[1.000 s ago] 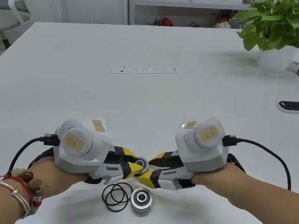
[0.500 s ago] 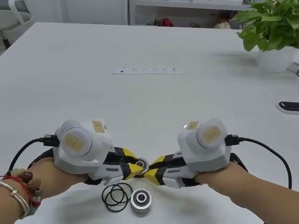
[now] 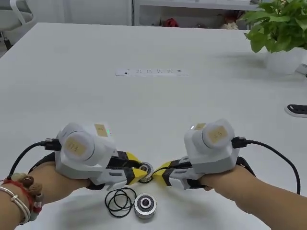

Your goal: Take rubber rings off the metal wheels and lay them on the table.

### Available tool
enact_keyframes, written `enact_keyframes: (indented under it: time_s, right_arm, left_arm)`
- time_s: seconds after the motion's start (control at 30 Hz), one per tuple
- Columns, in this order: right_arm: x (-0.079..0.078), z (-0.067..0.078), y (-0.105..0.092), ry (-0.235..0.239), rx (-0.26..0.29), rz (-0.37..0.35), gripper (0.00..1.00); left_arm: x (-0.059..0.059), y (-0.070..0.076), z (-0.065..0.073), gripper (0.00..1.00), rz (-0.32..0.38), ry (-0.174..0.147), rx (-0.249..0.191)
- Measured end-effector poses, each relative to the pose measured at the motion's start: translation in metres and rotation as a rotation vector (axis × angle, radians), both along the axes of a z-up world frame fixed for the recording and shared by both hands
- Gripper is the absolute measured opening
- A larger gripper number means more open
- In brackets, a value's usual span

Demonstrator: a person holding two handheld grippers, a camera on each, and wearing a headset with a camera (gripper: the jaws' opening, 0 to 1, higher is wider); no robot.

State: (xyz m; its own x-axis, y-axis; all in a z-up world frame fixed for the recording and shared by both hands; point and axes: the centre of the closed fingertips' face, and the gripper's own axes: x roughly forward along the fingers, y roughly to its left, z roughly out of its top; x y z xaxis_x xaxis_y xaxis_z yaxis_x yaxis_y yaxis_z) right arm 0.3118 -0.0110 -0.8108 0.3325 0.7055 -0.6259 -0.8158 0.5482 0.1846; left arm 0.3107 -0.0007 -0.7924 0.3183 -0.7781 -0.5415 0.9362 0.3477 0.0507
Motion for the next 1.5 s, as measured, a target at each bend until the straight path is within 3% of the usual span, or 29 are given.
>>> enact_keyframes:
  time_s: [0.07,0.17,0.3,0.4,0.5,1.5]
  right_arm:
    - [0.002,0.001,-0.001,0.016,0.015,-0.025,0.0]
    - [0.005,0.004,-0.003,0.004,0.023,-0.049,0.0]
    - [0.009,0.013,-0.001,0.031,0.093,-0.09,0.0]
    - [0.008,0.013,0.0,0.019,0.079,-0.082,0.0]
    - [0.008,0.014,0.001,0.041,0.094,-0.097,0.0]
    - [0.004,0.022,0.008,0.049,0.126,-0.074,0.0]
  left_arm:
    - [0.0,0.0,0.0,0.13,0.001,0.0,0.0]
    - [0.001,0.001,0.0,0.13,0.005,0.002,-0.003]
    - [0.001,0.001,0.0,0.13,0.007,0.003,-0.006]
    - [0.001,0.001,0.0,0.13,0.007,0.003,-0.005]
    - [0.001,0.0,0.0,0.13,0.005,0.0,-0.004]
    - [0.001,0.0,0.0,0.13,0.004,0.0,-0.005]
